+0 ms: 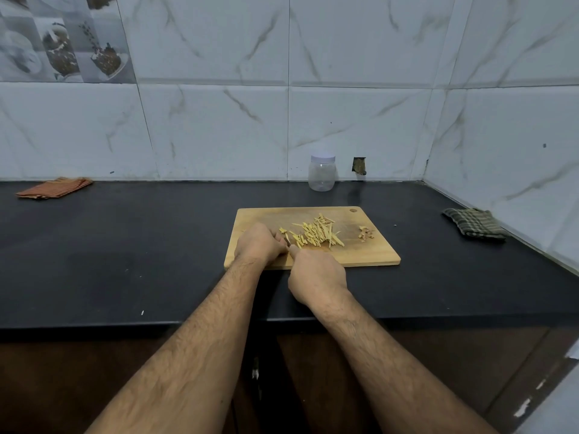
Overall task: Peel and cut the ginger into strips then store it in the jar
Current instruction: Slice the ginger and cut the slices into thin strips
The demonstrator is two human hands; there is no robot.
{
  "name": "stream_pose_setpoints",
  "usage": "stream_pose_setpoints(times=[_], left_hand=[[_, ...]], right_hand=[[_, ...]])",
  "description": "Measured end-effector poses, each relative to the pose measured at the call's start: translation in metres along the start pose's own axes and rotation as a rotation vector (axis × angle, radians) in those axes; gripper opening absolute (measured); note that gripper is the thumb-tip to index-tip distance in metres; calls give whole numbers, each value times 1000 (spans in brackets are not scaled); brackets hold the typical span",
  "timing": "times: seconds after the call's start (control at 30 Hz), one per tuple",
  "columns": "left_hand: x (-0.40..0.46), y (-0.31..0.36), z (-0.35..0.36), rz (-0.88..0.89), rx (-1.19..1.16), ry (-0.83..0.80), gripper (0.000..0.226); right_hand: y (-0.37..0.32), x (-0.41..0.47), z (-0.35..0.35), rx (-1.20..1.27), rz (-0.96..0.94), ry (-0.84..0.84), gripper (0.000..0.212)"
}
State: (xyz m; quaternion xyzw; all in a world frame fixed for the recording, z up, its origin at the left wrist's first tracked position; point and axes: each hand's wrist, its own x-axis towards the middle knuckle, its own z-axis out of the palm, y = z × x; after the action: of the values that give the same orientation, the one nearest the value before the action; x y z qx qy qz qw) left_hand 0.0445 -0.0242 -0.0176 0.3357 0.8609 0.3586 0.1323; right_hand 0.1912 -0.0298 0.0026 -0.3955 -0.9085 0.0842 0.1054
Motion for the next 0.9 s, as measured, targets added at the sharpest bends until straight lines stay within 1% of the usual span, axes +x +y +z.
stream_pose_setpoints(times=[0.13, 0.3, 0.4, 0.57, 0.73, 0.9], left_hand=[[-2, 1, 0, -3, -1, 12, 26], [-2, 1, 1, 0, 0, 9, 26], [-4, 2, 1, 5, 0, 11, 25], [-3, 2, 1, -3, 13, 18, 17], [1, -1, 3, -9, 13, 37, 9], [3, -2, 4, -14, 32, 50, 11]], right_hand=[[2, -6, 0, -32, 0, -30, 54], [13, -25, -4, -52, -2, -84, 65], [16, -27, -8, -33, 7, -72, 65], [14, -22, -10, 32, 22, -51, 67], [9, -19, -7, 87, -4, -35, 62], [9, -17, -5, 75, -21, -40, 57]])
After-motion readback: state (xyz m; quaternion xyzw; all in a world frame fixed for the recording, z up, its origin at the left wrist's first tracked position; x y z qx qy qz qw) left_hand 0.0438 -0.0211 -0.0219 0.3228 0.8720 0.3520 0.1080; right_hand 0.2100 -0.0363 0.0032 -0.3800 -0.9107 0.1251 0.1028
